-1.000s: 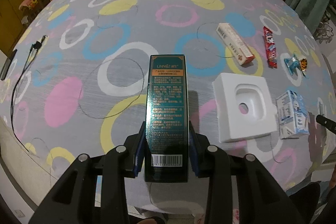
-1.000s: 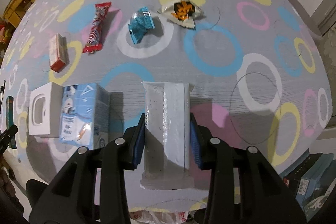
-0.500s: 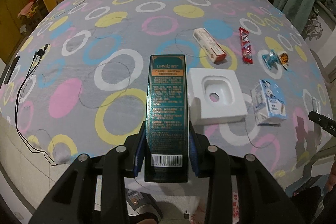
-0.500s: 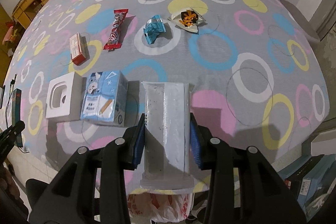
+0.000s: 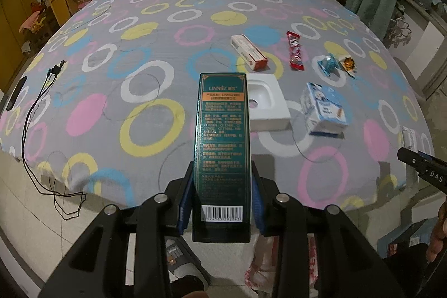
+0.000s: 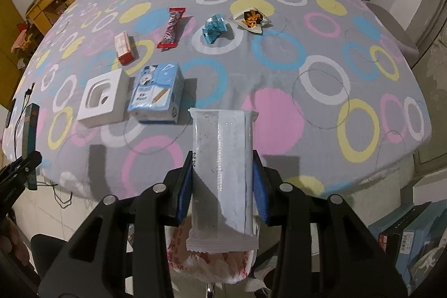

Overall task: Collect trash
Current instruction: 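Close the left tool on the green box while the right tool grips the white packet, then carry the green box and white packet down over the trash bag with both tools, then open both tools to drop the green box and white packet into the bag, then raise both tools back over the bed toward the remaining items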

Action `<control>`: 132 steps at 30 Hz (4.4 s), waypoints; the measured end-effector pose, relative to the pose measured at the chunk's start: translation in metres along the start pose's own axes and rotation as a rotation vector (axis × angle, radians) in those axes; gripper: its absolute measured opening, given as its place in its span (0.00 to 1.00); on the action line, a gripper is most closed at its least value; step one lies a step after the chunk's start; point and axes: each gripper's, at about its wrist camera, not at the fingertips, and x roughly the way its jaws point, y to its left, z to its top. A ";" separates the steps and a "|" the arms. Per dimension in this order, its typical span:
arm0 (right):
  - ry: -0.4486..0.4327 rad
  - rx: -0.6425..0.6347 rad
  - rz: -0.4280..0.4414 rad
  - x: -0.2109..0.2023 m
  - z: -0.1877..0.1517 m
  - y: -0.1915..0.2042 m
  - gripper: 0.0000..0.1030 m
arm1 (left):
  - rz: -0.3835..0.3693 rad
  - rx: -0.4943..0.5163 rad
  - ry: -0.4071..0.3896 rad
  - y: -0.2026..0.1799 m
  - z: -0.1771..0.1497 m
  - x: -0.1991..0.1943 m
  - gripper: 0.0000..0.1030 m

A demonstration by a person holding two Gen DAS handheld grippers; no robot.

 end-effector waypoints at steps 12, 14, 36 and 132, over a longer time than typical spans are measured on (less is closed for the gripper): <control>-0.060 -0.027 0.069 -0.044 -0.047 0.000 0.36 | -0.045 0.046 -0.011 -0.042 -0.052 -0.029 0.34; -0.075 -0.042 0.079 -0.051 -0.056 0.002 0.36 | -0.057 0.060 -0.007 -0.051 -0.062 -0.031 0.34; -0.024 -0.084 0.089 -0.016 -0.153 0.001 0.36 | -0.109 0.192 0.129 -0.110 -0.166 0.011 0.34; 0.020 0.077 0.092 0.037 -0.207 -0.035 0.94 | -0.153 0.127 0.178 -0.108 -0.210 0.078 0.92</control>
